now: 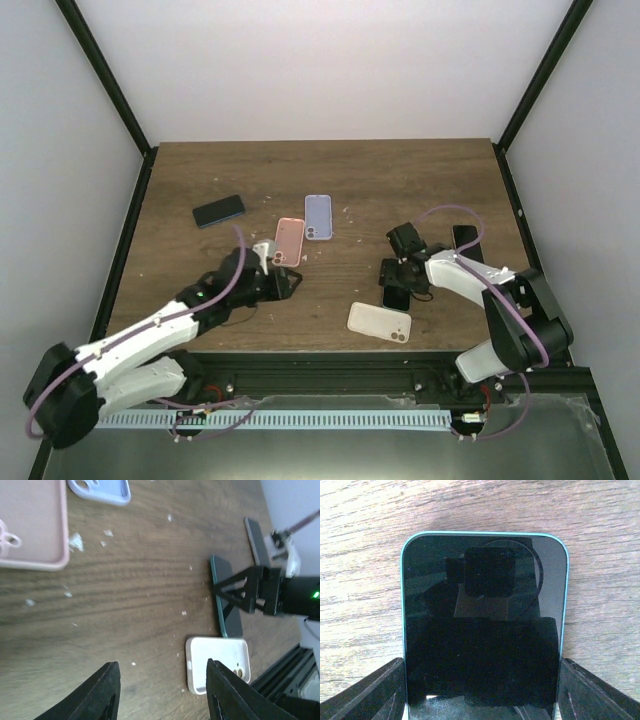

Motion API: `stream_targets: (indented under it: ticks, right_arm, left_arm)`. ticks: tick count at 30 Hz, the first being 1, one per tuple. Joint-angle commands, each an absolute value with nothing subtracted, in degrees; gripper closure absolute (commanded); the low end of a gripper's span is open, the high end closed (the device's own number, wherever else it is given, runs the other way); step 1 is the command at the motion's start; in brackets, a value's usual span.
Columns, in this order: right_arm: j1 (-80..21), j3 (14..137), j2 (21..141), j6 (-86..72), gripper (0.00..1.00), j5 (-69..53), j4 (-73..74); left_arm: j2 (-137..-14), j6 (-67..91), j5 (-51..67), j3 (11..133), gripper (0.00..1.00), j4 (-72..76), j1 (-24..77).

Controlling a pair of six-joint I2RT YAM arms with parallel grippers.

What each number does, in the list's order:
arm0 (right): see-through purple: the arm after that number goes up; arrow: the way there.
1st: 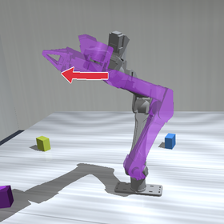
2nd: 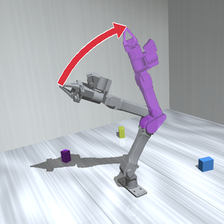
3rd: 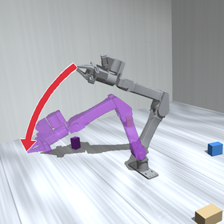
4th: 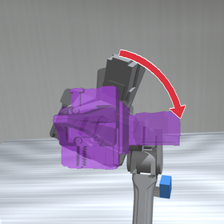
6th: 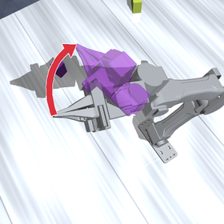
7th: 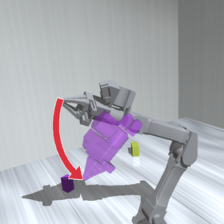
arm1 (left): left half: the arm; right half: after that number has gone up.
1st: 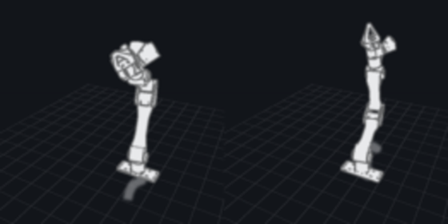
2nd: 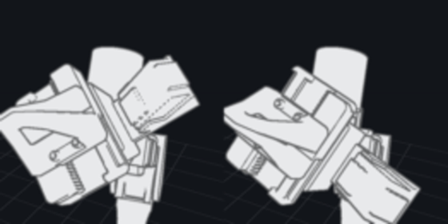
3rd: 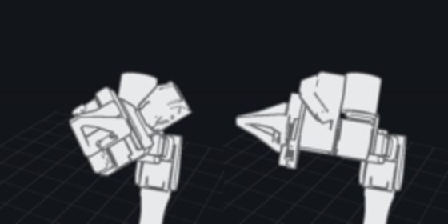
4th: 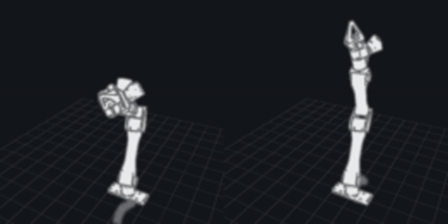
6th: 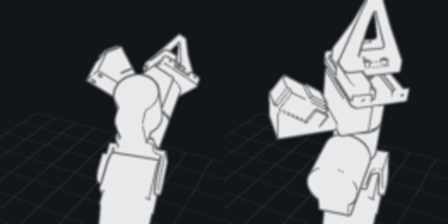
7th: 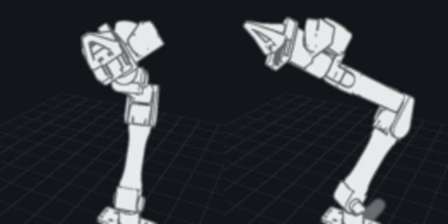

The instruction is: Put the phone into the phone case

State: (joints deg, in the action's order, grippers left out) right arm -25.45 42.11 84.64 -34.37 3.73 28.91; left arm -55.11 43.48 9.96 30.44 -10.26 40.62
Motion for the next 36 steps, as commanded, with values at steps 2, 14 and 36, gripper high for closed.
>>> stream_targets:
  ticks: [2, 14, 36]
  right_arm:
    - [-25.82, 40.48, 83.69, -35.56, 0.37, 3.42, 30.43]
    - [-24.71, 42.24, 87.01, -33.21, 0.37, 5.67, 29.47]
    - [-21.75, 41.85, 84.63, -30.94, 0.38, 3.23, 29.27]
  left_arm:
    - [-64.01, 49.46, -0.82, 33.74, 0.54, -2.82, 51.24]
    - [-89.08, 48.52, -0.9, 44.93, 0.62, 3.15, 60.95]
    - [-100.19, 45.83, -3.94, 49.21, 0.69, -2.21, 65.89]
